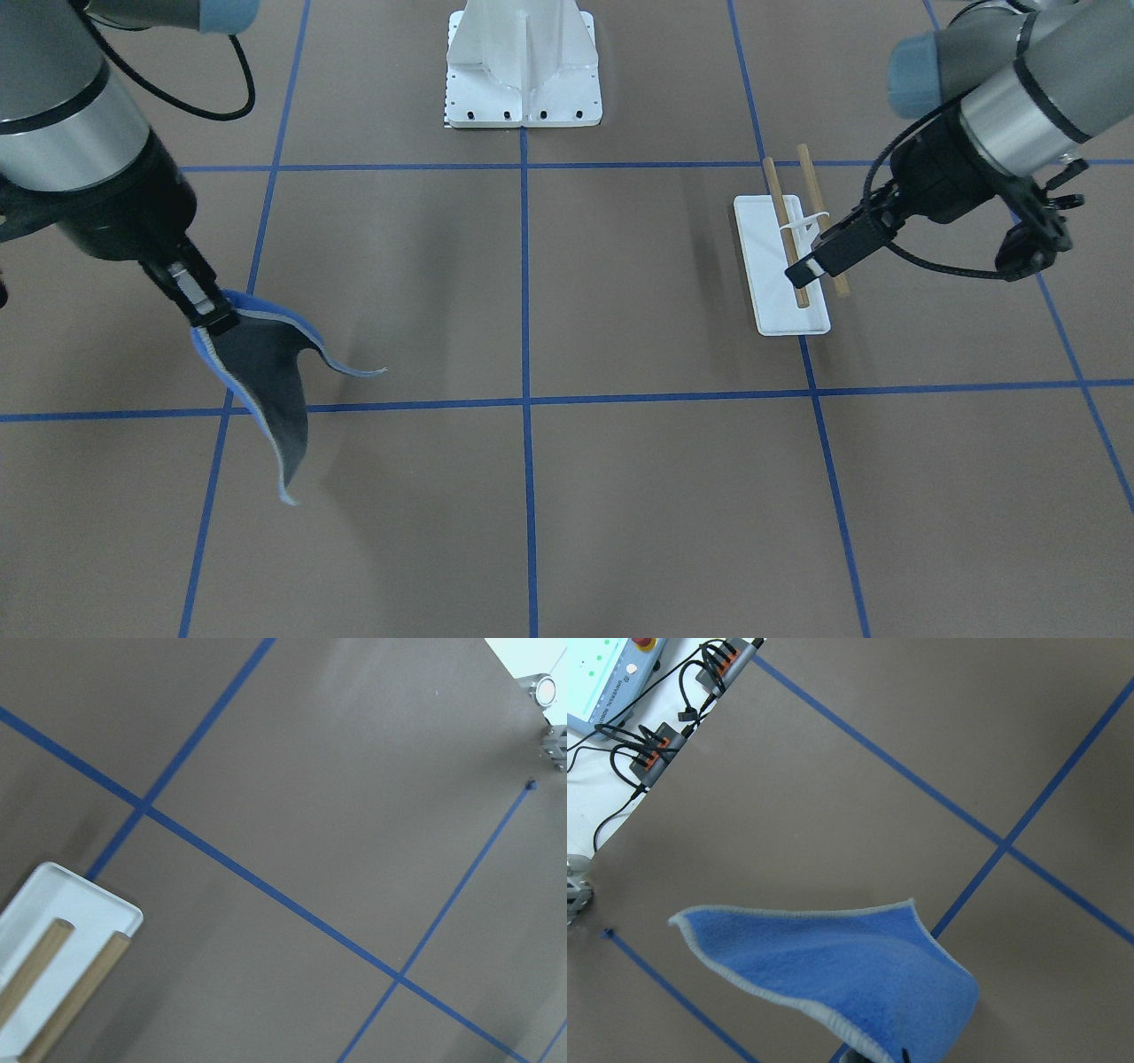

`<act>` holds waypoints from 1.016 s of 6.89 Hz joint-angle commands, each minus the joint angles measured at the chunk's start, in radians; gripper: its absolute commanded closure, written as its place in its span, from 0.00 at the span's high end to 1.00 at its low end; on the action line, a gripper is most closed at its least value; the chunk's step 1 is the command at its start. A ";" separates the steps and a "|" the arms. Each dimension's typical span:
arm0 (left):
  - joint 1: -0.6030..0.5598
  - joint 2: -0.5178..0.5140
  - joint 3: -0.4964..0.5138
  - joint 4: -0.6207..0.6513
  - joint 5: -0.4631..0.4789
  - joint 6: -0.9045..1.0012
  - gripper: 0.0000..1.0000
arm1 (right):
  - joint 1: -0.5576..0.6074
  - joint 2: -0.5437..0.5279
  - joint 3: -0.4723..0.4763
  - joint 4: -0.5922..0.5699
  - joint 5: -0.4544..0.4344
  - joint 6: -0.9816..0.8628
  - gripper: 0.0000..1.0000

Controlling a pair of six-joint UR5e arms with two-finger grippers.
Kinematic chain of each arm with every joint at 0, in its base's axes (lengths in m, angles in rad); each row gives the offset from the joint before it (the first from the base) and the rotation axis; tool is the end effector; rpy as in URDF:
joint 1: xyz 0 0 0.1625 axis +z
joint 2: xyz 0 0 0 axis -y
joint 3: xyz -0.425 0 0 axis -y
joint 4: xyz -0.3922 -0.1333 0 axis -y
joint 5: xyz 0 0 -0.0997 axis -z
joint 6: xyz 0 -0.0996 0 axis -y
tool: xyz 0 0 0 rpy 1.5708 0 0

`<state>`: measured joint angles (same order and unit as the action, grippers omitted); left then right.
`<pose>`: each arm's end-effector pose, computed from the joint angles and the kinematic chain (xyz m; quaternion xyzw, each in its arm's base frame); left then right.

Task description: Hang towel on rack

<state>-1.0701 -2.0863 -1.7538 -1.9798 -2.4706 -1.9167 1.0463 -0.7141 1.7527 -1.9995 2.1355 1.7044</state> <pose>0.2442 -0.5615 0.2185 -0.1782 0.5739 -0.3244 0.7306 -0.2563 -0.6028 0.1148 -0.1115 -0.3760 0.4401 0.8078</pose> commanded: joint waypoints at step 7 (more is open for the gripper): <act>0.220 -0.182 0.080 -0.188 0.426 -0.791 0.98 | -0.169 0.194 -0.032 0.159 -0.137 0.459 0.00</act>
<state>-0.8526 -2.2619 -1.6891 -2.1626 -2.0502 -2.6994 0.8885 -0.5227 1.6856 -1.8490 2.0035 2.1613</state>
